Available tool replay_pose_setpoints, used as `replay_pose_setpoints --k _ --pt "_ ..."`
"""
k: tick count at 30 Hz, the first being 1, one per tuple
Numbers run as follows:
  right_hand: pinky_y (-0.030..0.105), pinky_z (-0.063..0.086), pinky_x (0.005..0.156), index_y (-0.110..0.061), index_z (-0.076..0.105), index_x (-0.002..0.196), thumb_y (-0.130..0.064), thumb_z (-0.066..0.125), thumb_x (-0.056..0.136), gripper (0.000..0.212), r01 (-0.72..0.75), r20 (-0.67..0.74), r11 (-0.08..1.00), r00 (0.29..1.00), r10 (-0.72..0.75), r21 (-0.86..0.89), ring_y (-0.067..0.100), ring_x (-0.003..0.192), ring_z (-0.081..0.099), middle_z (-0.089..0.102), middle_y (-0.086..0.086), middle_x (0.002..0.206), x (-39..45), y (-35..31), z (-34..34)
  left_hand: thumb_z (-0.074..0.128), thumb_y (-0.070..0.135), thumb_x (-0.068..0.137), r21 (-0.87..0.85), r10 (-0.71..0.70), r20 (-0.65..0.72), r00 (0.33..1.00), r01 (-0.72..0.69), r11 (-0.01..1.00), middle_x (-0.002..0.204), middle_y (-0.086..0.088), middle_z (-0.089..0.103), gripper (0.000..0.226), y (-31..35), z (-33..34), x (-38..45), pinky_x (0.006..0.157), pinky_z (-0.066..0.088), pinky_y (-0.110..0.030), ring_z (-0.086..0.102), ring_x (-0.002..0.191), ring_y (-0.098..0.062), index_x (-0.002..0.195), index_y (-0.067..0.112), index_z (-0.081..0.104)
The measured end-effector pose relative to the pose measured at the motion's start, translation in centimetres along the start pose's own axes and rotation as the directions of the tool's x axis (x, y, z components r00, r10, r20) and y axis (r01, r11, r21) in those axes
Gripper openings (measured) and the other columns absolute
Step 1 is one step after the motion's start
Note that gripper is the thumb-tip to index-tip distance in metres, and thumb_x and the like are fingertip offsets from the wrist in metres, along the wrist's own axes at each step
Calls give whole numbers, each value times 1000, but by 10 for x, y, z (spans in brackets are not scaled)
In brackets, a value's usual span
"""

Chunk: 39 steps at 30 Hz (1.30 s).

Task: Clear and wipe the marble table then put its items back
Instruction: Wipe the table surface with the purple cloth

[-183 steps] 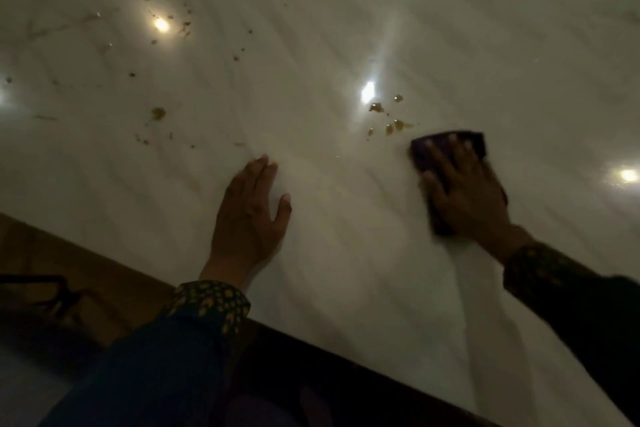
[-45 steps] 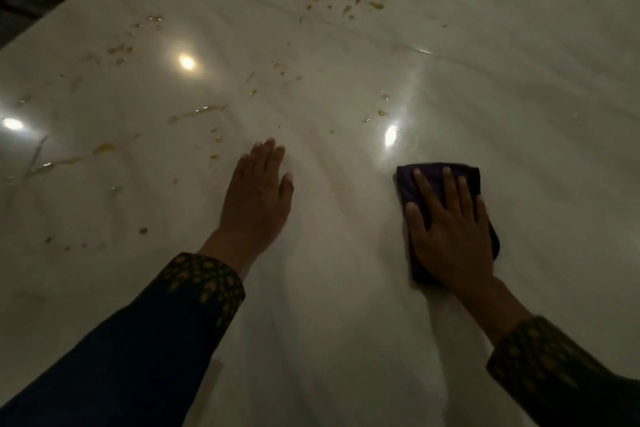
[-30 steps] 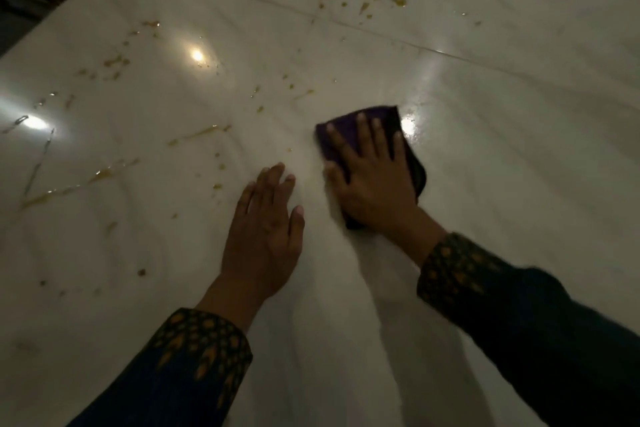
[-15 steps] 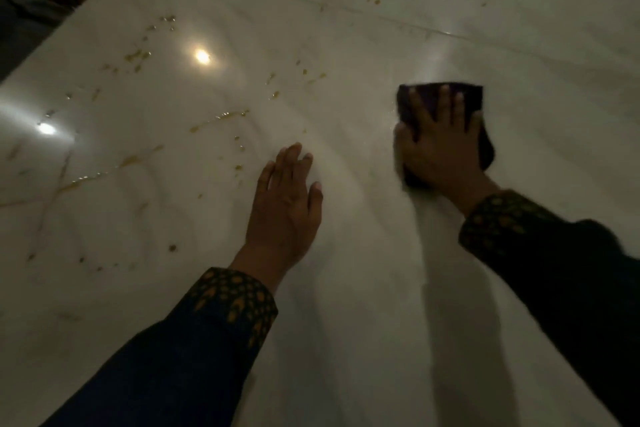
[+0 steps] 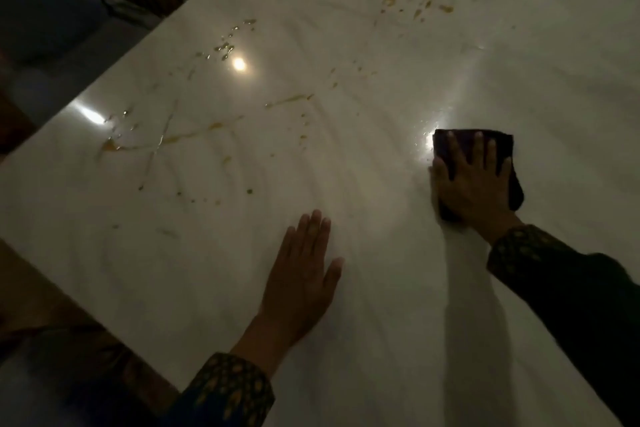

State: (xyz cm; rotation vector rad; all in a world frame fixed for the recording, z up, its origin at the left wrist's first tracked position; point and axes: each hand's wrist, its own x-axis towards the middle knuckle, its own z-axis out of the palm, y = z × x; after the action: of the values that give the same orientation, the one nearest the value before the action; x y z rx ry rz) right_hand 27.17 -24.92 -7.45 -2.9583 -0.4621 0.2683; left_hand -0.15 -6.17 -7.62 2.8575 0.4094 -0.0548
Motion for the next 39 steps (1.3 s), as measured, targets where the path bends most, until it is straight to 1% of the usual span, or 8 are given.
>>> replay_pose_setpoints --k 9,13,18,22,28,31,36,39 --pt "43 -9 118 -44 -3 151 -61 9 95 60 259 63 966 964 -257 -24 23 149 -8 -7 3 161 -153 -91 39 23 46 103 -145 73 10 997 -71 987 163 2 -8 63 -20 -18 -6 123 -1 -33 -13 148 -8 155 18 1" --pt "49 10 118 -44 14 151 -63 12 91 63 177 17 982 984 -176 -59 25 149 11 12 3 162 -128 -74 27 32 42 101 -78 -39 -108 993 31 996 160 -4 17 60 -132 -48 -11 122 3 -30 13 149 -17 153 12 23" --pt "60 0 116 -35 7 154 -67 11 87 74 -139 -46 989 989 141 46 36 148 0 4 16 161 -65 -142 31 24 44 99 32 -273 -163 948 281 959 160 -12 18 65 -304 -88 -13 122 3 -36 13 149 -25 153 9 18" --pt "60 -1 116 -34 5 154 -64 12 92 70 -22 -27 1000 999 23 11 39 147 3 5 19 160 -74 -250 54 23 49 98 15 -360 -142 922 366 930 160 -13 15 69 -383 -106 -10 122 3 -40 10 149 -27 153 8 15" --pt "47 1 120 -44 5 152 -63 13 94 61 181 27 983 983 -180 -39 24 150 1 0 1 162 -161 -282 72 34 43 100 -101 -376 -131 917 365 925 161 -10 16 64 -395 -105 -9 122 8 -39 11 149 -24 153 10 18" --pt "51 10 119 -46 10 151 -64 12 93 61 114 9 992 993 -114 -52 25 149 10 9 1 162 -144 -260 61 40 38 100 -114 -356 -157 921 341 933 160 -12 18 63 -397 -106 -9 122 10 -41 12 148 -26 152 7 21" --pt "58 2 117 -39 6 153 -67 8 91 68 -80 -36 997 996 79 -22 36 148 5 6 14 162 -94 -310 64 32 45 98 -105 -346 -165 923 332 937 160 -12 17 67 -402 -100 -8 122 8 -38 12 148 -25 152 8 20" --pt "58 3 117 -33 15 154 -59 19 95 64 66 -31 998 997 -67 -15 40 147 10 13 19 159 -103 -389 78 35 43 98 -118 -348 -166 923 332 936 160 -11 19 65 -403 -101 -8 122 10 -39 13 148 -24 152 8 22"
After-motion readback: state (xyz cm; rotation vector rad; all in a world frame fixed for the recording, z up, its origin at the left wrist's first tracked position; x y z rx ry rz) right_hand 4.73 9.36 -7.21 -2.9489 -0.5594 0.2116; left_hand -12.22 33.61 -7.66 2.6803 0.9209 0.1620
